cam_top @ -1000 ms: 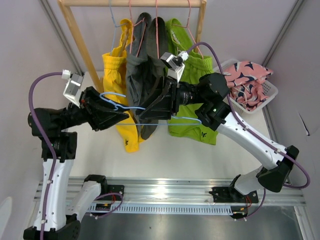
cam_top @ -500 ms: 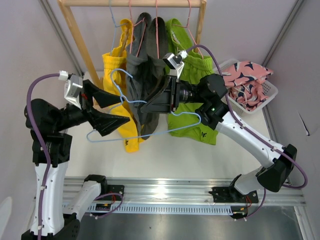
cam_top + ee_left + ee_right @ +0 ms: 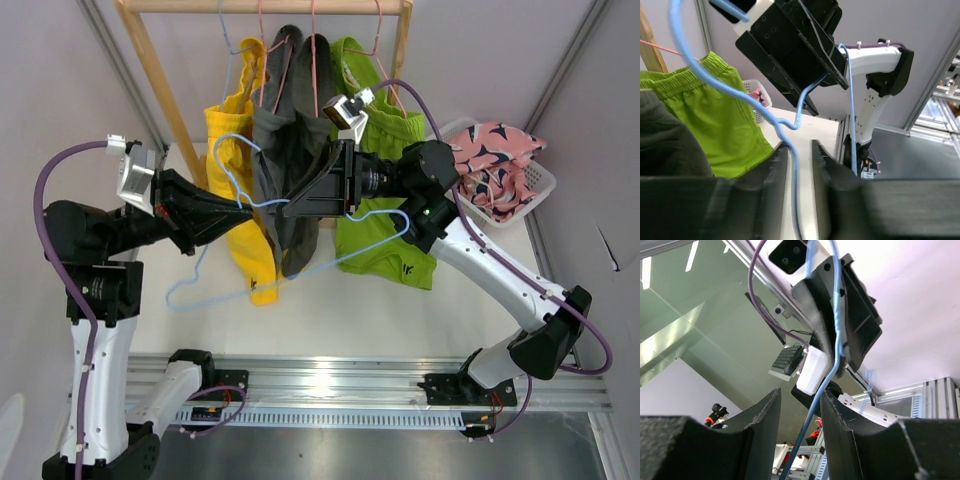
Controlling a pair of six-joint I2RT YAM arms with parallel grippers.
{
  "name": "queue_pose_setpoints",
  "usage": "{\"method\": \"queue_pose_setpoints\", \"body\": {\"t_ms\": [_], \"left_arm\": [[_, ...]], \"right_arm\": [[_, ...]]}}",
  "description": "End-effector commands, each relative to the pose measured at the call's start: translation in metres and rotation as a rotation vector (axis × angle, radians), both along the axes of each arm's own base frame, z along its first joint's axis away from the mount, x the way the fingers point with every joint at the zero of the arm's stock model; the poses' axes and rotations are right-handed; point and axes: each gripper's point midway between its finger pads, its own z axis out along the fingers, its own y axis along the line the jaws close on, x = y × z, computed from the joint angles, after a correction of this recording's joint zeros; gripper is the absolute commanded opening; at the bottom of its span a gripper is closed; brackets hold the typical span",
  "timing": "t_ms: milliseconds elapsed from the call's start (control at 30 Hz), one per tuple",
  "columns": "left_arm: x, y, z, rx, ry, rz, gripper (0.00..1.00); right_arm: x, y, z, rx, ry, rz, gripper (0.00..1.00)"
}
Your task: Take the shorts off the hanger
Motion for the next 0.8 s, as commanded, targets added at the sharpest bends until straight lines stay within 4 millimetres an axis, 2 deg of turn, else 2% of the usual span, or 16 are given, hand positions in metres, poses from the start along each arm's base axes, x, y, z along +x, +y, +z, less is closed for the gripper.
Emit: {"method": "queue_pose_setpoints", "body": {"t_ms": [0, 67, 267, 333, 367, 400, 433, 500, 567, 600, 633, 667, 700, 733, 767], "left_arm": [[-0.004, -0.001, 0.007, -0.013, -0.026, -0.017, 0.09], [-0.002, -0.001, 0.006, -0.014, -0.015, -0.011, 0.0], [-0.006, 0.0, 0.009, -0.031, -0.021, 0.003, 0.0], [-0.002, 0.002, 0.01, -0.042, -0.022, 0.039, 0.0], [0.003, 0.002, 0.005, -0.04, 0.02, 0.056, 0.0], [0.007, 0.004, 0.003, -0.041, 0.034, 0.079, 0.0], [0.016, 0.007, 0.003, -0.04, 0.015, 0.132, 0.0], [0.027, 0.012, -0.004, -0.02, 0.041, 0.197, 0.0], [0.04, 0.02, -0.005, -0.014, 0.043, 0.293, 0.0], [0.045, 0.026, -0.012, 0.026, 0.039, 0.352, 0.0], [0.059, 0.042, -0.008, 0.027, 0.032, 0.49, 0.0], [0.064, 0.054, -0.009, 0.036, 0.022, 0.581, 0.0], [0.07, 0.065, -0.009, 0.055, -0.003, 0.66, 0.0], [0.073, 0.073, -0.013, 0.062, 0.011, 0.716, 0.0], [0.082, 0.092, -0.01, 0.051, 0.012, 0.839, 0.0]], "right_arm": [[-0.003, -0.005, 0.007, 0.03, -0.014, 0.008, 0.0], [-0.003, -0.004, 0.003, 0.028, -0.01, 0.011, 0.0], [-0.001, -0.004, -0.008, 0.024, 0.005, 0.013, 0.0], [0.0, -0.003, -0.011, 0.018, 0.01, 0.014, 0.0], [0.002, -0.003, -0.014, 0.011, 0.015, 0.009, 0.0], [0.003, -0.004, -0.014, 0.009, 0.015, 0.005, 0.24], [0.008, -0.003, -0.018, -0.006, 0.024, -0.013, 0.52], [0.013, -0.005, -0.025, -0.039, 0.037, -0.041, 0.99], [0.024, -0.01, -0.028, -0.051, 0.02, -0.094, 0.99], [0.029, -0.012, -0.031, -0.07, 0.033, -0.113, 0.99], [0.028, -0.02, -0.027, -0.067, 0.019, -0.126, 0.99], [0.037, -0.027, -0.027, -0.069, -0.005, -0.169, 0.99], [0.044, -0.032, -0.035, -0.119, 0.021, -0.201, 0.99], [0.043, -0.044, -0.027, -0.118, -0.004, -0.25, 0.99], [0.061, -0.059, -0.029, -0.132, -0.065, -0.35, 0.99]]}}
